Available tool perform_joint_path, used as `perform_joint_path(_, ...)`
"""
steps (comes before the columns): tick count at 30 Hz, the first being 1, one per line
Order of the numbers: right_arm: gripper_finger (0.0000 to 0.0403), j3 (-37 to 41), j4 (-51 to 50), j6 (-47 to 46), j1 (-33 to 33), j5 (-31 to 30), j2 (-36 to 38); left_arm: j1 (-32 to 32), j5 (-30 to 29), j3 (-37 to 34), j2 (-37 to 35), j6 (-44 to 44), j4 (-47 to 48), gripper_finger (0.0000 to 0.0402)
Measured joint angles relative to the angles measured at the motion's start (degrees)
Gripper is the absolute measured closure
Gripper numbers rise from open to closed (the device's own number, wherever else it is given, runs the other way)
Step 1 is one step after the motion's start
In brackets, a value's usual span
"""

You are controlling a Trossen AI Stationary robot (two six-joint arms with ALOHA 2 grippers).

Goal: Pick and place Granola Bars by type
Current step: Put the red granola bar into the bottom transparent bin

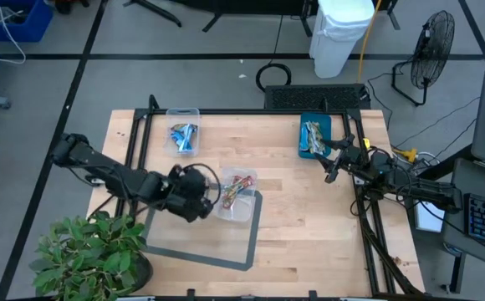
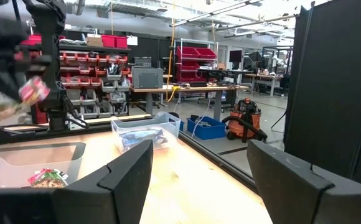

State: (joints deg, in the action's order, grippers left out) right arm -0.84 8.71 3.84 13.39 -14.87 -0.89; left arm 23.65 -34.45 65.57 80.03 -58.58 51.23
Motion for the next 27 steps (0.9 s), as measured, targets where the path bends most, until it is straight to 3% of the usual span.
perform_joint_path(5,0.0151,0.02,0.00,0.01,0.02,0.00,0.01,-5.27,-3.02,1.75,0.07,15.43,-4.84,0.0394)
perform_joint_path(14,0.0151,0.00,0.00,-0.01,0.00,0.00,0.00,-15.57,11.37,0.85,3.43,35.08,-21.62,0.0396)
perform_joint_path(20,0.0151,0.01,-0.02,0.00,0.01,0.00,0.01,-19.12,18.60,0.84,7.45,42.53,-26.16,0.0396)
perform_joint_path(27,0.0151,0.01,-0.02,0.00,0.00,-0.02,0.00,-21.18,24.39,0.78,13.28,43.10,-29.66,0.0396)
